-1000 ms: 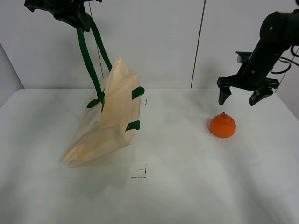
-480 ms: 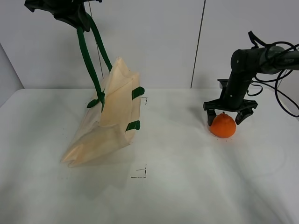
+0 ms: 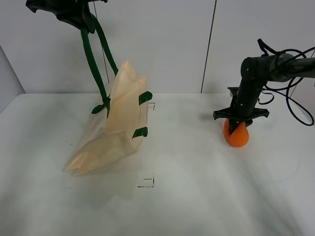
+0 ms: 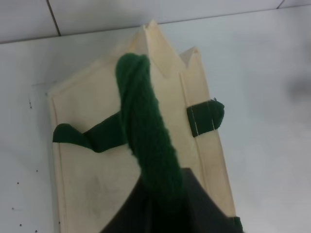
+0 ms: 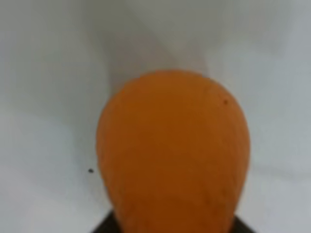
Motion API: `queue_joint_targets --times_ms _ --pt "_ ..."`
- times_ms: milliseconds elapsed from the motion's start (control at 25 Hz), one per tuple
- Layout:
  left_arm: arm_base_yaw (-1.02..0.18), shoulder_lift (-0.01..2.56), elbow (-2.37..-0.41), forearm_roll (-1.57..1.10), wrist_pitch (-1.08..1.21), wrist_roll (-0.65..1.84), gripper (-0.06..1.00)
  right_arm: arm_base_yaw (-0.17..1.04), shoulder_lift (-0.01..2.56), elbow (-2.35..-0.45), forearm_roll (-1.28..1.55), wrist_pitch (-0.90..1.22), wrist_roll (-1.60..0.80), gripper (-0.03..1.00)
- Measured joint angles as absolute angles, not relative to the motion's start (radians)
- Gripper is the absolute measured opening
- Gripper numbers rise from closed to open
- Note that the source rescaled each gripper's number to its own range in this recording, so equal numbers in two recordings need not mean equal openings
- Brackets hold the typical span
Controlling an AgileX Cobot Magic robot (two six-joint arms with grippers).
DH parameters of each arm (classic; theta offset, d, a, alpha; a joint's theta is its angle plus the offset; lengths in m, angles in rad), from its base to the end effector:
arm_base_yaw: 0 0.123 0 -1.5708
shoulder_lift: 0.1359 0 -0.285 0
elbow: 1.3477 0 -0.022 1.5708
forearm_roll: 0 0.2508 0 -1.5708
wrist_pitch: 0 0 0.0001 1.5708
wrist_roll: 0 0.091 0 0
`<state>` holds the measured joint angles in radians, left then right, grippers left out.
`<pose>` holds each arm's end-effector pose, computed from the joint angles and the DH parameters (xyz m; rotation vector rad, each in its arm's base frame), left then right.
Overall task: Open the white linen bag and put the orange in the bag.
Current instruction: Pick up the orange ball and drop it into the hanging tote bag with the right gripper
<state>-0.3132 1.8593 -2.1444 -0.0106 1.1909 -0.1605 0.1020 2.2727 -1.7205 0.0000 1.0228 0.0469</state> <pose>0.3851 -0.1257 0.4279 0.1832 2.3955 -0.2359 0.4509 0.0462 0.1302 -0.0843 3.0577 0.0094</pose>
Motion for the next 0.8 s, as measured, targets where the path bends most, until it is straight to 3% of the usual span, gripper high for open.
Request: queue_joint_targets --times_ms 160,400,800 --pt "-0.313 1.859 -2.144 -0.011 1.191 -0.161 0.0 0.102 2.216 -1.758 0.07 1.05 0.021 0.0" --pt "-0.313 1.859 -2.144 -0.011 1.191 -0.161 0.0 0.125 2.086 -1.917 0.4 1.101 -0.044 0.0" --pt "-0.313 1.859 -2.144 -0.011 1.191 -0.161 0.0 0.406 2.115 -1.998 0.572 0.891 -0.054 0.0"
